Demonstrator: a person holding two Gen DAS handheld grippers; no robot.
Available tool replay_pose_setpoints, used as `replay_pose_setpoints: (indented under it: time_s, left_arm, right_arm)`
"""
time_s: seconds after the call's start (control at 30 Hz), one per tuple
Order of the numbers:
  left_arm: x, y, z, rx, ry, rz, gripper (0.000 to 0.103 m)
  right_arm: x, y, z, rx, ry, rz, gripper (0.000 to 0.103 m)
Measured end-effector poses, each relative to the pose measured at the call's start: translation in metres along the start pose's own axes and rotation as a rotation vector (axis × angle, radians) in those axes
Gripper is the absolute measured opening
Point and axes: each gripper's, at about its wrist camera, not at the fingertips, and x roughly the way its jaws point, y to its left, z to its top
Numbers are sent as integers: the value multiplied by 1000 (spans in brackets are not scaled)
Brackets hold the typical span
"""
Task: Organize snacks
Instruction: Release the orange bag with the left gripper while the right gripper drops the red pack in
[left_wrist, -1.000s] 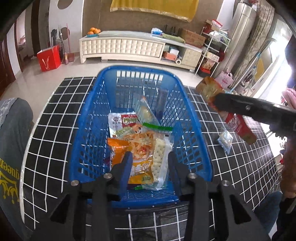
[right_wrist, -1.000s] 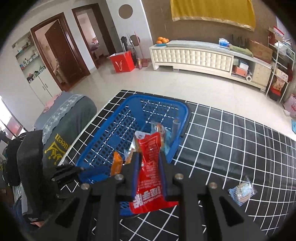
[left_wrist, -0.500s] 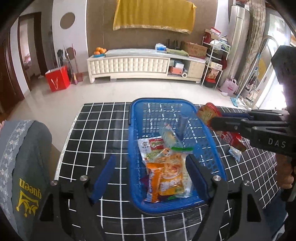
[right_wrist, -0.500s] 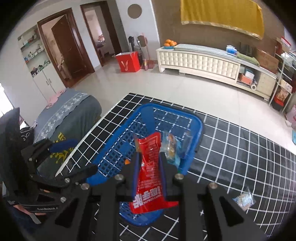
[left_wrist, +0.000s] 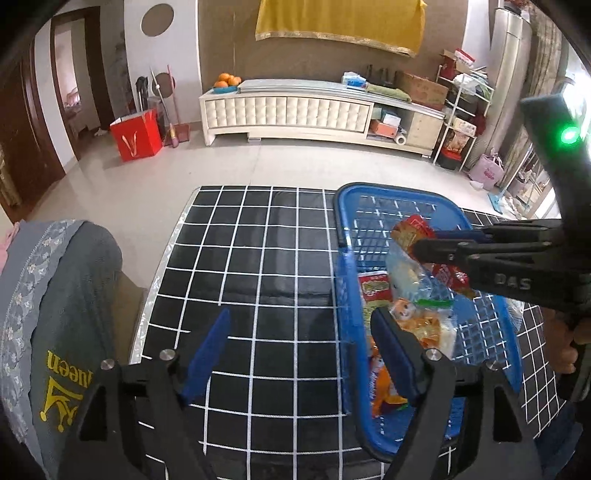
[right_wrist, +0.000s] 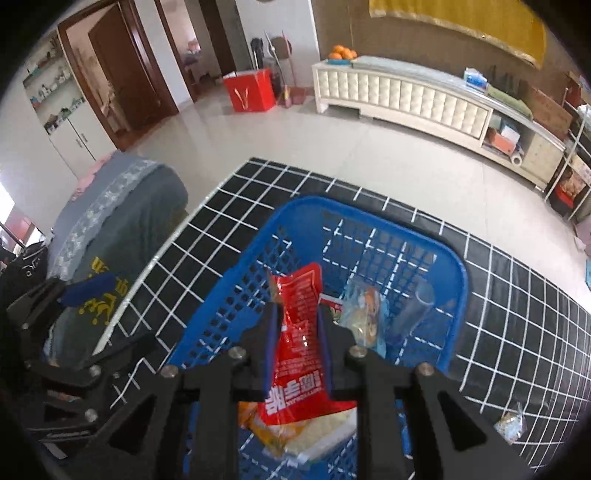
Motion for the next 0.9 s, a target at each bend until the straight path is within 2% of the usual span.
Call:
replay_pose_setpoints:
  time_s: [0.2, 0.27, 0.33, 0.4, 0.47, 0.57, 0.9]
  left_arm:
    - [5, 5, 1, -8, 2, 1, 77]
    - [5, 5, -1, -5, -5, 6, 77]
    - [4, 7, -1, -16, -23, 17, 77]
    - [4, 7, -1, -25, -28, 17, 77]
    - [4, 7, -3, -26, -30, 18, 77]
    - [-4, 4, -6, -24, -49, 21, 77]
    - [-53, -28, -8, 21, -150, 15, 77]
  right_arm:
    - [33, -4, 12, 5, 43, -38, 26]
    - [38, -4, 14, 2, 34, -44, 27]
    - [38, -1, 15, -5, 11, -62, 43]
    - [38, 3, 16, -39, 3, -103, 71]
    - [34, 4, 14, -65, -19, -153, 79]
    - [23, 1, 12, -46, -27, -145, 82]
    - [-37, -11, -12, 33, -67, -66, 83]
